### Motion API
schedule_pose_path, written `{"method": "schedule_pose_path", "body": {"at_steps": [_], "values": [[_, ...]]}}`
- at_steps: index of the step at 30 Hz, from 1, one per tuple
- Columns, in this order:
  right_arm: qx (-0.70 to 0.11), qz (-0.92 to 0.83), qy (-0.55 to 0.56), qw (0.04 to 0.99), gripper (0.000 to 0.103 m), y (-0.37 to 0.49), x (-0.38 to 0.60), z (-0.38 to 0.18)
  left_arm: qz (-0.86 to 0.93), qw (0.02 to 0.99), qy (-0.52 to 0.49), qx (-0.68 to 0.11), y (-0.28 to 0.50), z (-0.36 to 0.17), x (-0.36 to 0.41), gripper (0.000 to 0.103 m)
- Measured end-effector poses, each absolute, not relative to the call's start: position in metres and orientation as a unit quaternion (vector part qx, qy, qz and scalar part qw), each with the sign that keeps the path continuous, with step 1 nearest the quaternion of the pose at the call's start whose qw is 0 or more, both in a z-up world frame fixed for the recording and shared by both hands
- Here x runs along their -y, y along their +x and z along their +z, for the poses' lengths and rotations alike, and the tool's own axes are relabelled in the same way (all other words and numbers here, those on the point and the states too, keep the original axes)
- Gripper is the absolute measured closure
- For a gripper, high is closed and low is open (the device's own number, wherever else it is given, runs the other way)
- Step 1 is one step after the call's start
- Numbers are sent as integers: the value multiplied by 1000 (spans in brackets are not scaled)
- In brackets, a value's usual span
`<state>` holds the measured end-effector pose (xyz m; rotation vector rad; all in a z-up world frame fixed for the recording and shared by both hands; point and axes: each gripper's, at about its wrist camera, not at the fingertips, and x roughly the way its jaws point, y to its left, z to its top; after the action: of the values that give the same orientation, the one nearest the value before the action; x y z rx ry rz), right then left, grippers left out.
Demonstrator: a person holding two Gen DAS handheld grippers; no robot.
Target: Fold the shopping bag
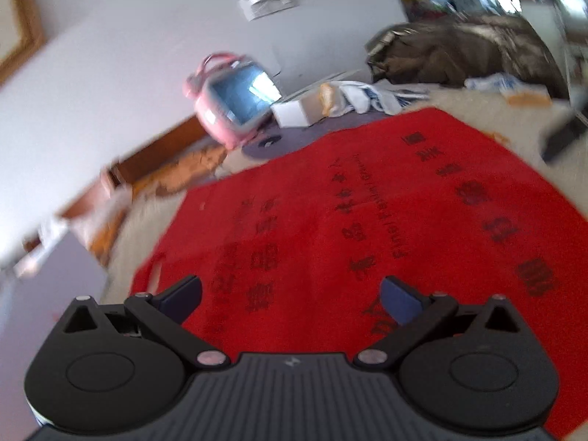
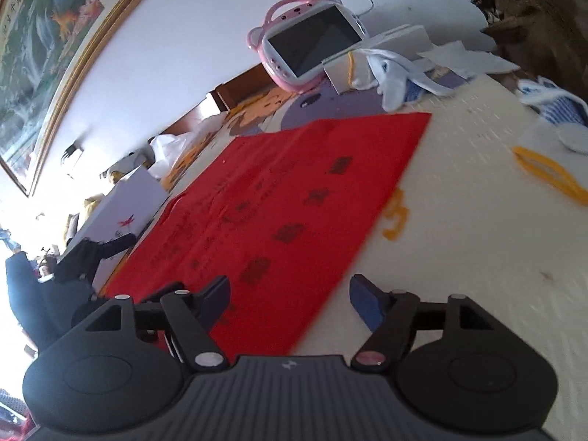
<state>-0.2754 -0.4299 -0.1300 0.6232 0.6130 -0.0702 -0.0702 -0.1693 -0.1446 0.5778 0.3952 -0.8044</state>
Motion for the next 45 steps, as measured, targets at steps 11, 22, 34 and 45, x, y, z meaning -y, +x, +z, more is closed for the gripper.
{"method": "schedule_pose_path", "body": {"at_steps": [11,22,34,45], "values": [[-274,30,329,903,1,-259,414,-139,-281,903,233,-226,-40,-147,116,1],[-221,5,435,873,7,-253,439,-140,-257,896,313,-185,-62,-158,142,0],[-240,41,449,860,89,-197,452,-154,-266,894,343,-112,-79,-136,168,1],[-366,-61,278,886,32,-217,457,-105,-321,845,395,-163,-61,-159,228,70]]}}
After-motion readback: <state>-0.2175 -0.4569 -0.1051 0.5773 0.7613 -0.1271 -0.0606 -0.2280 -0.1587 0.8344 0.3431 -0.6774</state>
